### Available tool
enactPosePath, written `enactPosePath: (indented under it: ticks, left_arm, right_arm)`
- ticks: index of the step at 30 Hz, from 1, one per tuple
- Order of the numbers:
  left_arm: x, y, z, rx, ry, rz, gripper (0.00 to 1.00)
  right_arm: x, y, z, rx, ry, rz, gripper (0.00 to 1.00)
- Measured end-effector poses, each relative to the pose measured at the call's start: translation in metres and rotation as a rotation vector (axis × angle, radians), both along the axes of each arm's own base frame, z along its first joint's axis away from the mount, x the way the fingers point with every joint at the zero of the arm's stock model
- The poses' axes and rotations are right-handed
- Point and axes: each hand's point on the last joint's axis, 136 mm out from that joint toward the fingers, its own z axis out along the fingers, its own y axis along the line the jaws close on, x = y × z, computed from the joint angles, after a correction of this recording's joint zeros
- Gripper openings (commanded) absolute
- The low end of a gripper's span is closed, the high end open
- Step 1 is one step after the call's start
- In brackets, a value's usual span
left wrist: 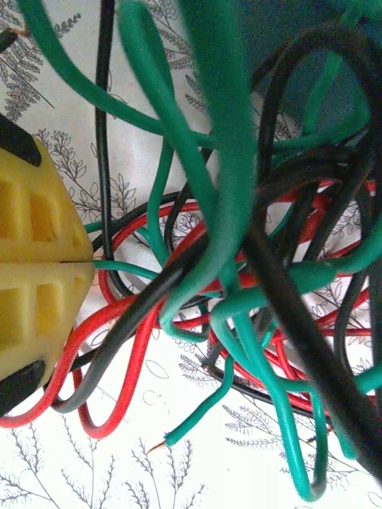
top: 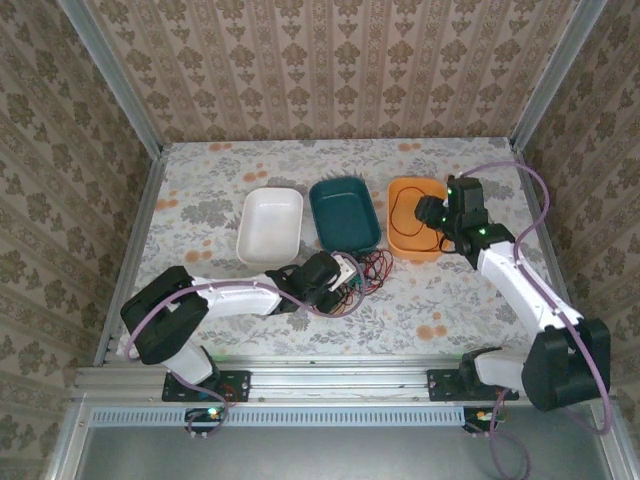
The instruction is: Untangle the cables
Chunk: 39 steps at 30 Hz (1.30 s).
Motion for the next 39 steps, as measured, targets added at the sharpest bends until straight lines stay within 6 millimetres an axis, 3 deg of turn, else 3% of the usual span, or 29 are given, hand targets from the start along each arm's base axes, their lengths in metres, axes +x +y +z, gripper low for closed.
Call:
enactPosePath:
  ticks: [3,7,11,15,24,35,39]
  left_arm:
    - [0.000,-0.001,0.002,-0.006,-0.004,0.000,0.00]
    - [0.001,-0.001,0.002,-0.009,-0.005,0.001,0.00]
    - [0.001,-0.001,0.002,-0.009,-0.006,0.000,0.00]
    - [0.001,-0.001,0.002,-0.009,-0.006,0.001,0.00]
    - [0.001,-0.001,0.002,-0.009,-0.006,0.001,0.00]
    - [0.002,-0.003,0.003,-0.007,-0.008,-0.004,0.00]
    - [0.004,-0.006,0.004,-0.006,-0.012,-0.009,0.00]
  right_arm:
    - [-0.023,0.035,-0.013,0.052,0.038,0.154,0.46]
    - [-0.057,0.072,-0.047,0.114,0.140,0.316,0.44]
    - [-0.075,0.080,-0.074,0.155,0.218,0.344,0.34]
    - [-0.076,0.085,-0.089,0.186,0.258,0.344,0.31]
    - [-0.073,0.098,-0.090,0.212,0.246,0.386,0.31]
    - [-0.070,0.109,-0.109,0.214,0.285,0.401,0.31]
    - [-0.072,0.114,-0.115,0.214,0.303,0.408,0.25]
